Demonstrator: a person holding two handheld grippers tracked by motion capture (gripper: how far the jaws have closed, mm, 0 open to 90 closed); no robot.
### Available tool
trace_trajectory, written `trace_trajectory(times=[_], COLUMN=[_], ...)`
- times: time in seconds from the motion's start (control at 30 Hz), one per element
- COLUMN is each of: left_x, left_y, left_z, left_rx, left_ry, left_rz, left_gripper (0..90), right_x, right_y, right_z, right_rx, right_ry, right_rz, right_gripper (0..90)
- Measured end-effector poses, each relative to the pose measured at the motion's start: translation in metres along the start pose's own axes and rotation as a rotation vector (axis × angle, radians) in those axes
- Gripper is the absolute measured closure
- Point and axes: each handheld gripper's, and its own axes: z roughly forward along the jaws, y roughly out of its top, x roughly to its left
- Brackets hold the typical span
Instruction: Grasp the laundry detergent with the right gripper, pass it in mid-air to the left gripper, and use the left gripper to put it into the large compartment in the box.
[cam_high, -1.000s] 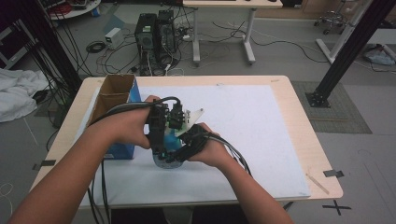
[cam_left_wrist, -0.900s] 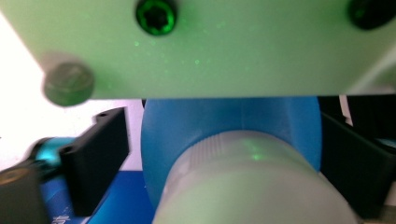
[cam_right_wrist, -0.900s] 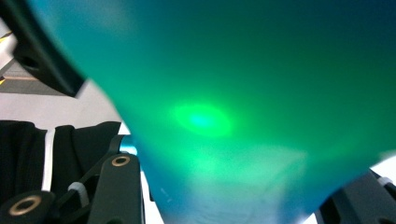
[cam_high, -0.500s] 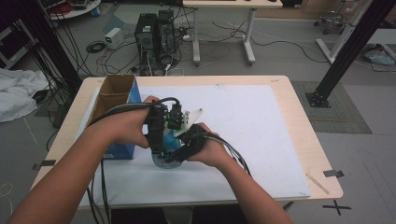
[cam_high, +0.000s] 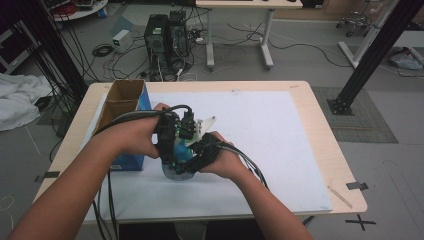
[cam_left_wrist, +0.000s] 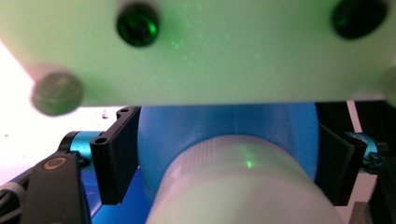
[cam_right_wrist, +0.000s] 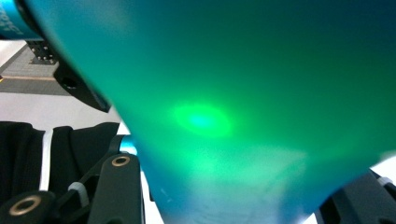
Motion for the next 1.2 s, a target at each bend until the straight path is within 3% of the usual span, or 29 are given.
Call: trace_trajectory(times=[0.93,1.2], left_x=[-0.0018,-0.0007], left_y=[0.0003,0.0012], left_z=[-0.0017,-0.001], left_rx=[0.0,0.01], left_ry=[0.012,0.012], left_rz=[0.004,-0.011], left_gripper=[33.7,37.5], right_x=[-0.0004,-0.0005], right_y=[0.0005,0.0001], right_z=[0.0006,0.0013], right_rx=[-0.01,-0.005], right_ry=[0.003,0.002], right_rz=[0.004,-0.004], right_gripper=[47.2,47.2])
